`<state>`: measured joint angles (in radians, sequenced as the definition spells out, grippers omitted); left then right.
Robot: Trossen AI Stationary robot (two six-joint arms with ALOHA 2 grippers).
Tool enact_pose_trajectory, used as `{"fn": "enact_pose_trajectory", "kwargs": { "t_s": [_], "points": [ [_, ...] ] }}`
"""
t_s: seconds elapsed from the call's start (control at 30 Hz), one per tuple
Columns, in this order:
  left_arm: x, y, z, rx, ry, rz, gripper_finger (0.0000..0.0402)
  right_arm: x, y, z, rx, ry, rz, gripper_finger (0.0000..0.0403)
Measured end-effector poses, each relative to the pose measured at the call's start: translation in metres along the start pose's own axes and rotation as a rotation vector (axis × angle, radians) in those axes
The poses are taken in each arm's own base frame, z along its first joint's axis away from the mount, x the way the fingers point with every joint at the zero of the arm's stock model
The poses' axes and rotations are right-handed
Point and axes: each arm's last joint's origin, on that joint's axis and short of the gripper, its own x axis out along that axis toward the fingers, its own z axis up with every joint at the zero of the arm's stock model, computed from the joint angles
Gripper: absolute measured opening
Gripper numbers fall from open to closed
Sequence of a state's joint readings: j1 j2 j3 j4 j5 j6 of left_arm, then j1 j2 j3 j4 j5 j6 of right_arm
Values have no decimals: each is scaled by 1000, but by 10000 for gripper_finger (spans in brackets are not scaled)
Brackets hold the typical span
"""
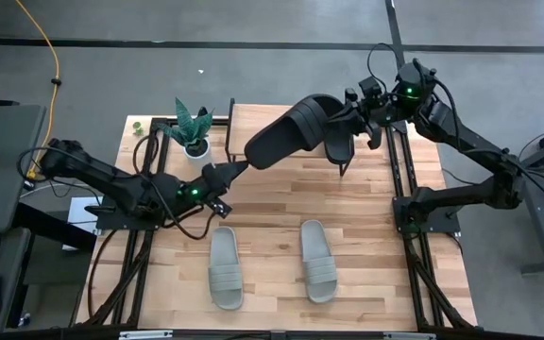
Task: Pick and place slides into the shelf
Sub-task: Put the black slide on the shelf
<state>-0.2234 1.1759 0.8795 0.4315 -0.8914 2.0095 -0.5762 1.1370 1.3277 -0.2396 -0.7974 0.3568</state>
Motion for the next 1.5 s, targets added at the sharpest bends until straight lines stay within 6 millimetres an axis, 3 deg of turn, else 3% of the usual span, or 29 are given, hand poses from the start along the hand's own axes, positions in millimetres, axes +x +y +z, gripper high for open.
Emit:
{"fn": "enact_pose_trajectory", "kwargs": {
  "t_s": [0.17,0.73,1.5],
  "points": [
    [6,0,8,31,14,31,201,0,0,0,5,1,2,0],
    [7,16,2,15,49,72,183,-8,-8,3,25,-18,-49,0],
    [8,16,4,14,27,79,184,1,3,2,10,-13,22,0]
  ]
}}
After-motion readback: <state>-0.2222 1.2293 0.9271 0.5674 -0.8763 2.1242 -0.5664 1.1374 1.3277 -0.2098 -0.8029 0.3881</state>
